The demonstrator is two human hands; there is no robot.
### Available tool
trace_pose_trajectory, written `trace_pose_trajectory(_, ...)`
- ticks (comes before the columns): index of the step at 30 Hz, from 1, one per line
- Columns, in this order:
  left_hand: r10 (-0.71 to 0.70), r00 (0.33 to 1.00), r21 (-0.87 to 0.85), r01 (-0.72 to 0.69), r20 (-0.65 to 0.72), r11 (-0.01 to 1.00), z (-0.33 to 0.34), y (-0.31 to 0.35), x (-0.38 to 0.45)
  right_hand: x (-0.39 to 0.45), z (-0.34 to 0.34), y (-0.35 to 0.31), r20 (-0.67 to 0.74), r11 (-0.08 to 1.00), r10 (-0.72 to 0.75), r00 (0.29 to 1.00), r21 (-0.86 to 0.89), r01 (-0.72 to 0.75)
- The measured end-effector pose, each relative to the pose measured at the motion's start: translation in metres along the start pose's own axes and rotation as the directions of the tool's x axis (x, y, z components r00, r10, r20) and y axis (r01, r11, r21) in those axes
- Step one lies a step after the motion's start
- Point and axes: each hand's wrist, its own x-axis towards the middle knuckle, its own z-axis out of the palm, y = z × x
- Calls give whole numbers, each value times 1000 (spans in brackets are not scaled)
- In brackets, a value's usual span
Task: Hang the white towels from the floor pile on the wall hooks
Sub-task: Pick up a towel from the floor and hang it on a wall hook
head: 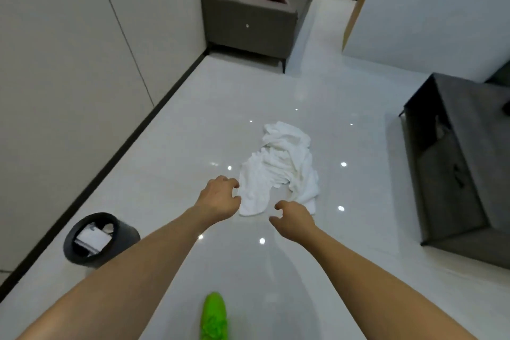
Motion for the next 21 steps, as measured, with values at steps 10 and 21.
trace_pose_trajectory(10,-71,972,-76,89,224,993,45,21,184,135,-28,68,83,926,298,951,215,-309)
trace_pose_trajectory(21,-389,842,-68,443,372,894,147,33,351,379,-21,152,318,858,307,897,315,-406)
